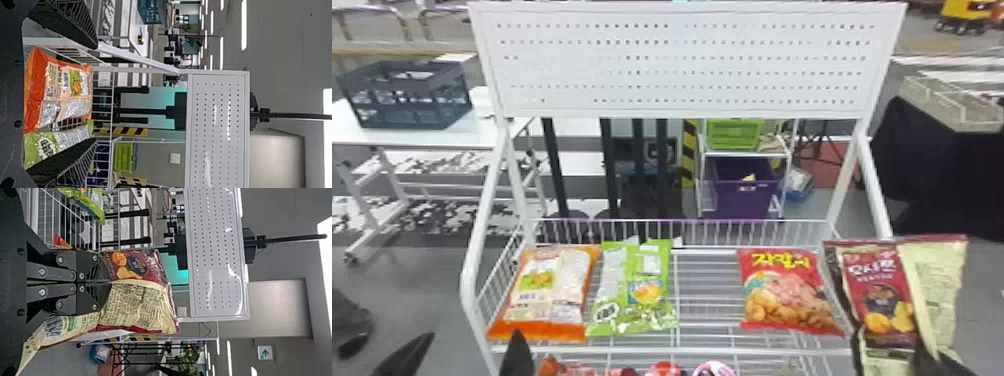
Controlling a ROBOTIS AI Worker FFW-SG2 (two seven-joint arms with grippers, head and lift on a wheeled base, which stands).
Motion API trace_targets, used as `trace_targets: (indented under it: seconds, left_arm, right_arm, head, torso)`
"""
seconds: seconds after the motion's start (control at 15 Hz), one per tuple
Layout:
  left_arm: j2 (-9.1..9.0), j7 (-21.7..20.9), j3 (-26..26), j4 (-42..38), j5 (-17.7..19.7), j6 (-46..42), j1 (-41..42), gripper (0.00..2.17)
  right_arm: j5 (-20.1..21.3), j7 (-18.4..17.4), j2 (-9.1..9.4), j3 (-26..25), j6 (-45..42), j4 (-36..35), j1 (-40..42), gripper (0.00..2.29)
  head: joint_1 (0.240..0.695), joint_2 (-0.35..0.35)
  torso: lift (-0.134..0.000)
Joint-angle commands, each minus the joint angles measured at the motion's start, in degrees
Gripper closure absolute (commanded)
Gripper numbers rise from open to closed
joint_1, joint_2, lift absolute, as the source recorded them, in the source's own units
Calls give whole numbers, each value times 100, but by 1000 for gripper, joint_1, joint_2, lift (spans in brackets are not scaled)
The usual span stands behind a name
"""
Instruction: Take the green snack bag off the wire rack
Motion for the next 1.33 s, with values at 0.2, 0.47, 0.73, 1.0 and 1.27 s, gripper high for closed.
trace_targets:
  seconds: [0.2,0.47,0.73,1.0,1.27]
  left_arm:
    - [9,-4,-24,133,34,8,-135,39]
    - [18,5,2,124,43,8,-126,39]
    - [79,-13,-507,590,201,78,-847,39]
    - [97,339,-2028,2383,280,289,-2921,73]
    - [-272,471,-2731,3912,518,869,-4433,83]
  right_arm:
    - [0,0,31,-17,-16,-11,18,2243]
    - [0,0,31,-17,-16,7,-18,2243]
    - [-9,0,40,9,-33,51,-35,2243]
    - [35,18,49,62,-68,60,-44,2243]
    - [35,18,31,62,-68,103,-70,2243]
  head:
    - [499,0]
    - [499,0]
    - [499,0]
    - [499,0]
    - [499,0]
  torso:
    - [0]
    - [0]
    - [0]
    - [0]
    - [0]
